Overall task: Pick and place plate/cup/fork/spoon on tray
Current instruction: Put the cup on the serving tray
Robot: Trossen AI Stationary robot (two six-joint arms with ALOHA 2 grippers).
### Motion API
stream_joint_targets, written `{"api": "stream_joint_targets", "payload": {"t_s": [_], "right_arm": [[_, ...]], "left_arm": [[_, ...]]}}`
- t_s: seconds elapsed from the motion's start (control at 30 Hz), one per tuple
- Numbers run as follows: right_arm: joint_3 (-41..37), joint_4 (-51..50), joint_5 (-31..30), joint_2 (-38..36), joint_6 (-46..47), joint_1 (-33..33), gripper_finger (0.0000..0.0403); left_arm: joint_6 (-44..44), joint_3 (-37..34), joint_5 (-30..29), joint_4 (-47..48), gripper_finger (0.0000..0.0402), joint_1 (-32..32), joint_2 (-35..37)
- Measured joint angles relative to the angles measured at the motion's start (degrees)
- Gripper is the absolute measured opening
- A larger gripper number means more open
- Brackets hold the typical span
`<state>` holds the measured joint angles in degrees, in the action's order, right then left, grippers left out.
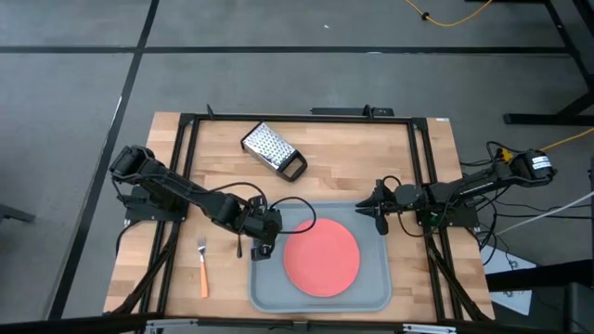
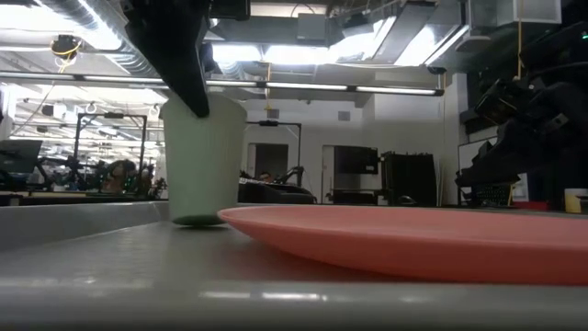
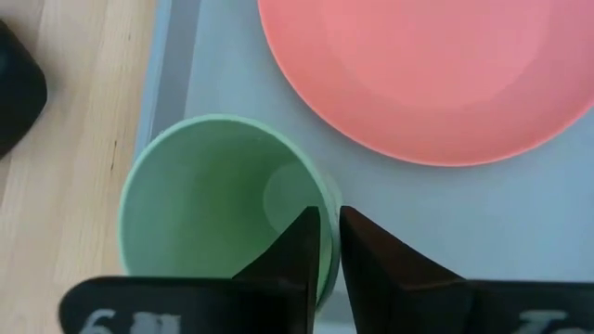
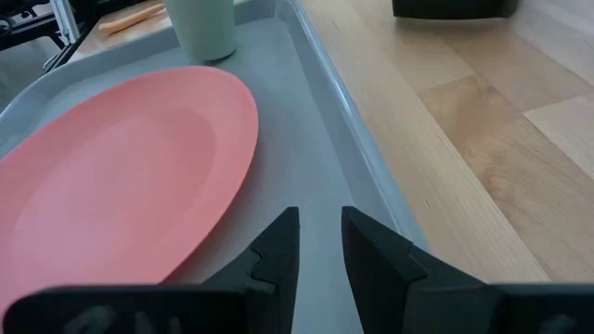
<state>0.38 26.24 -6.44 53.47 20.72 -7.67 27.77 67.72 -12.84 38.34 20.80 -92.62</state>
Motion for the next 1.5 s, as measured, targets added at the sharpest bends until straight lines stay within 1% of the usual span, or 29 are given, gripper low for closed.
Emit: {"api": "stream_joint_targets", "payload": {"t_s": [0.4, 0.73, 1.13, 1.37, 1.5], "right_arm": [[0.0, -0.04, 0.0, 0.0, -0.01, 0.01, 0.0088], [0.0, -0.73, 0.0, 0.0, 0.03, 0.01, 0.0088], [0.0, -0.87, 0.01, 0.02, 0.04, 0.0, 0.0088], [0.0, -0.87, 0.02, 0.02, 0.07, 0.01, 0.0088], [0.0, -0.87, 0.02, 0.02, 0.23, 0.0, 0.0088]], "left_arm": [[0.05, 0.0, 0.04, 0.13, 0.0087, 0.0, 0.0], [0.33, 0.0, 0.98, -0.32, 0.0094, 0.04, 0.04], [0.54, 0.0, -3.74, -0.48, 0.0117, 2.31, 0.04], [1.7, -0.02, -4.71, -0.43, 0.0128, 2.65, 0.82], [1.33, 2.34, -5.65, 2.39, 0.0128, 2.83, 0.85]]}}
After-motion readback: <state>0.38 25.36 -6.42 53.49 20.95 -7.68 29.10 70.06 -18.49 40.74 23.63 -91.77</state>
